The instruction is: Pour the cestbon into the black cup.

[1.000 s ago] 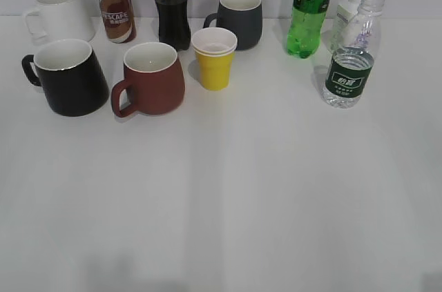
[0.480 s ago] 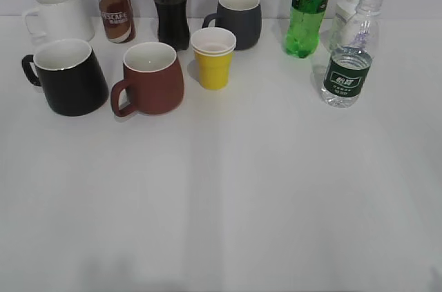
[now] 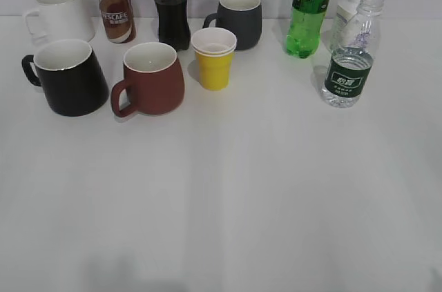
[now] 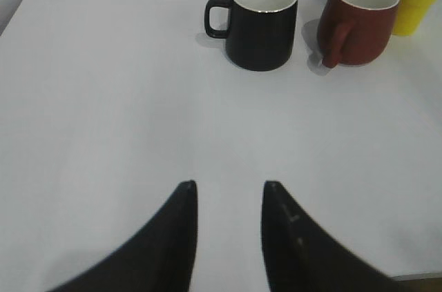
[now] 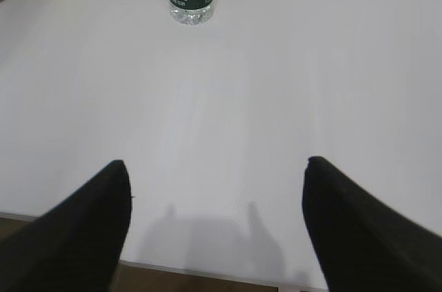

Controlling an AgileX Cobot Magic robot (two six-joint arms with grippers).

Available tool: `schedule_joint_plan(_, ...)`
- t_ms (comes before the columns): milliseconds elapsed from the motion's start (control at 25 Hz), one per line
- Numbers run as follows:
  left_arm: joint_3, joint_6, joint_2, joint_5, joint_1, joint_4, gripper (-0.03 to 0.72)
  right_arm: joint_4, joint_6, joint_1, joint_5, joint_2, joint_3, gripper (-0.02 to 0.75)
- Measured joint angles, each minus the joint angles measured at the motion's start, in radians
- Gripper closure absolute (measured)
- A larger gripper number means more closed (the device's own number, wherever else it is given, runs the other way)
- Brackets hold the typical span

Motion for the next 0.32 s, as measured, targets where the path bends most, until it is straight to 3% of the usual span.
schedule_joint_plan(320,0.000,0.000,0.000,0.000,0.000,0.000,0.449,0.000,0.000,0.000,-0.001,0.000,0.000,0.158)
